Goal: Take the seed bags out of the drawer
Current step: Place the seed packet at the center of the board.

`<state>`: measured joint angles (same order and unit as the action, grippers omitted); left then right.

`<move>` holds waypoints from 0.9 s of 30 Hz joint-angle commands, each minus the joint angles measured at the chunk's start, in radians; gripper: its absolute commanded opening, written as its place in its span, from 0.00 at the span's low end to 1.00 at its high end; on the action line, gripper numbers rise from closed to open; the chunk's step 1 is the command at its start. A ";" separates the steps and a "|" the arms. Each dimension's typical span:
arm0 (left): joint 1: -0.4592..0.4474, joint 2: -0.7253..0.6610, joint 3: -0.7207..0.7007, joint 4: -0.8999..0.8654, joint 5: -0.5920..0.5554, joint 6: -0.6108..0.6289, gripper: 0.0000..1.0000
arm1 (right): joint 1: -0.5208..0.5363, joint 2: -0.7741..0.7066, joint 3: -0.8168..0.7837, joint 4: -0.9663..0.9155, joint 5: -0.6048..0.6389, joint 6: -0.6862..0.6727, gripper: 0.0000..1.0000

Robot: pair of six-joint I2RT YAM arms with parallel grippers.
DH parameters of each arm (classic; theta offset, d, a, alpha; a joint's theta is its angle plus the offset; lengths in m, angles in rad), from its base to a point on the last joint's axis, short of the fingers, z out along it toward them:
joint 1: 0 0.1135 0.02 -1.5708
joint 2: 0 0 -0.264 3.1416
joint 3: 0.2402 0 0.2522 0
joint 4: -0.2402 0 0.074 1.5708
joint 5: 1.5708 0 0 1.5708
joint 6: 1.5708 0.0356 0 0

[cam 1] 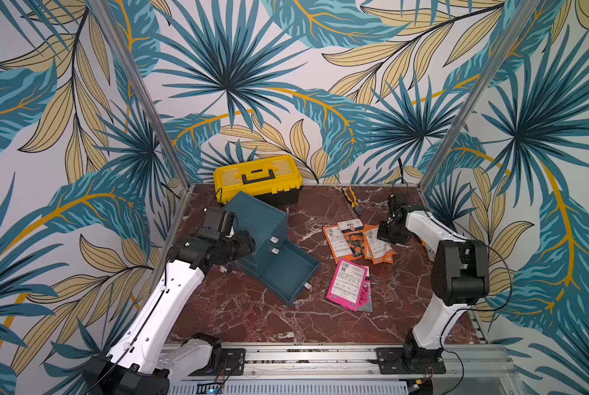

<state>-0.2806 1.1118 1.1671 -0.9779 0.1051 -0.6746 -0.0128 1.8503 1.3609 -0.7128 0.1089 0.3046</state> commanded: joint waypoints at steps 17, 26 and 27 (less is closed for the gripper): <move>-0.003 0.007 -0.009 -0.037 0.021 0.027 0.66 | -0.023 0.007 -0.056 -0.001 0.116 -0.005 0.40; -0.003 0.002 -0.007 -0.039 0.011 0.024 0.68 | -0.006 -0.229 -0.206 0.096 -0.126 0.075 0.47; -0.003 0.000 -0.009 -0.040 0.011 0.024 0.68 | 0.007 -0.260 -0.236 0.115 -0.169 0.095 0.47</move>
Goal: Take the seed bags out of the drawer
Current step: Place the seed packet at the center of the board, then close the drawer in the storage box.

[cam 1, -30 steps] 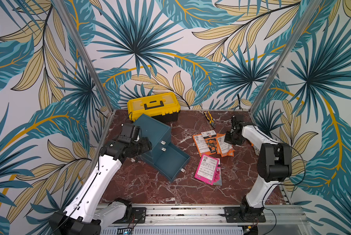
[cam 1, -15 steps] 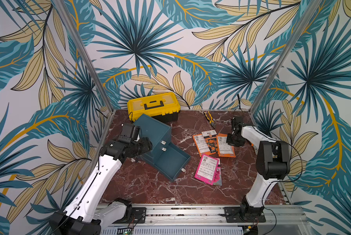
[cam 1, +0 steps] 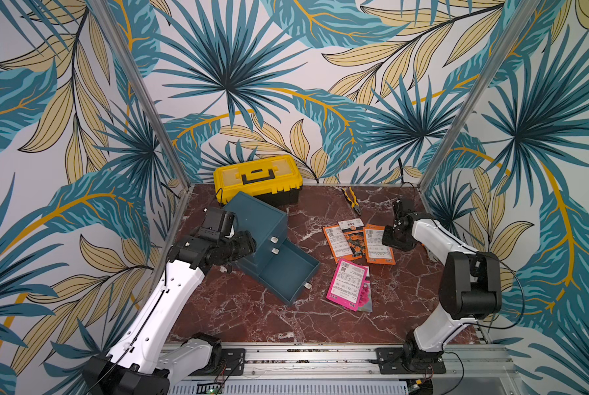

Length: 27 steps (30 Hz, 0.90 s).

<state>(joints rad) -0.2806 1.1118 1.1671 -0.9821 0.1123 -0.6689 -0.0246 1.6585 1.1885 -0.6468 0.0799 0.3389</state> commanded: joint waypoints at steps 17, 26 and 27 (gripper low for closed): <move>-0.003 -0.024 -0.021 -0.047 -0.007 0.010 0.68 | 0.514 -0.344 -0.397 0.231 -0.248 0.332 0.47; -0.003 -0.034 -0.030 -0.055 -0.010 0.004 0.68 | 0.622 -0.314 -0.454 0.313 -0.241 0.409 0.46; -0.003 -0.036 -0.030 -0.055 -0.011 0.004 0.68 | 0.628 -0.310 -0.454 0.321 -0.241 0.414 0.44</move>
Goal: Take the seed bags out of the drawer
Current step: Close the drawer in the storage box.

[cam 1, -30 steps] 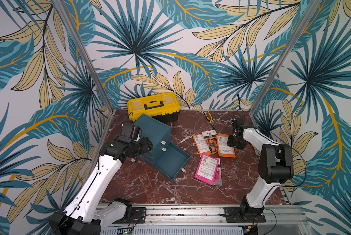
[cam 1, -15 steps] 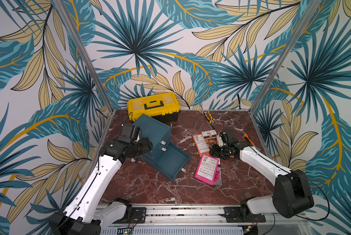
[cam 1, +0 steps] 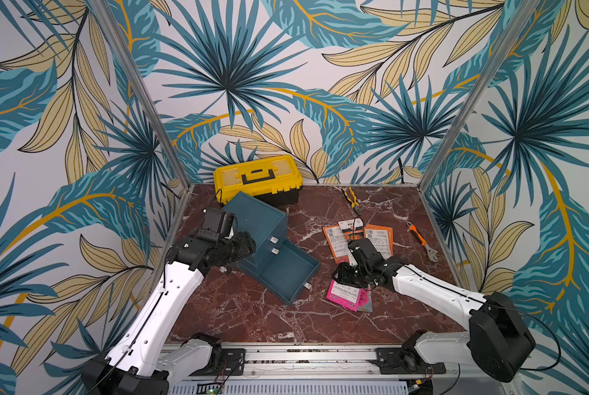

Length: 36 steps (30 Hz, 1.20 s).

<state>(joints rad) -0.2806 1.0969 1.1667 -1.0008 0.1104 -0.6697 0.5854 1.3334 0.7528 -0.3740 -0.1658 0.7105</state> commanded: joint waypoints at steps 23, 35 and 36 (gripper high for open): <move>-0.003 -0.038 -0.047 -0.040 -0.014 -0.008 0.68 | 0.083 0.239 0.038 0.303 -0.094 0.162 0.13; -0.003 -0.042 -0.066 -0.041 -0.022 -0.009 0.68 | 0.104 0.276 0.110 0.310 -0.107 0.175 0.13; -0.003 -0.040 -0.068 -0.041 -0.019 -0.011 0.68 | 0.107 0.276 0.118 0.311 -0.108 0.177 0.13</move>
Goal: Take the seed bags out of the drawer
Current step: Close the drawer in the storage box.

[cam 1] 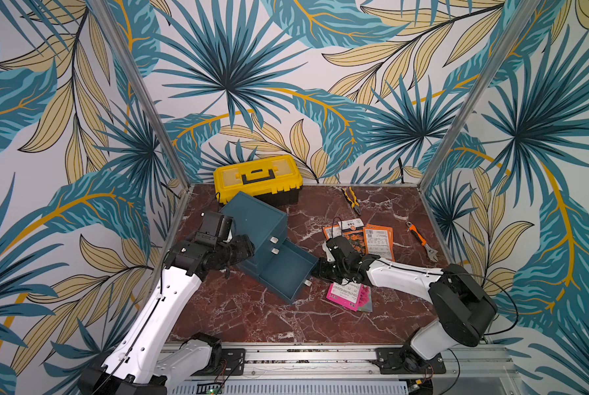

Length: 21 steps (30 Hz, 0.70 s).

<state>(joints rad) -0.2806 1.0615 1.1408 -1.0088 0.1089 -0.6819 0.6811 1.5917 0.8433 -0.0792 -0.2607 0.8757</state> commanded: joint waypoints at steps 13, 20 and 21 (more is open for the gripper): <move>-0.004 -0.019 -0.049 -0.041 -0.015 -0.006 0.68 | 0.042 0.108 0.149 0.075 -0.075 0.064 0.13; -0.003 -0.027 -0.049 -0.050 -0.021 -0.005 0.68 | 0.048 0.171 0.199 0.108 -0.093 0.090 0.13; -0.003 -0.027 -0.049 -0.052 -0.020 -0.005 0.68 | 0.049 0.176 0.203 0.118 -0.094 0.094 0.13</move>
<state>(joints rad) -0.2806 1.0451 1.1275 -1.0016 0.1081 -0.6891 0.7200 1.7420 1.0229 -0.0036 -0.3325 0.9485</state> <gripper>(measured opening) 0.678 0.134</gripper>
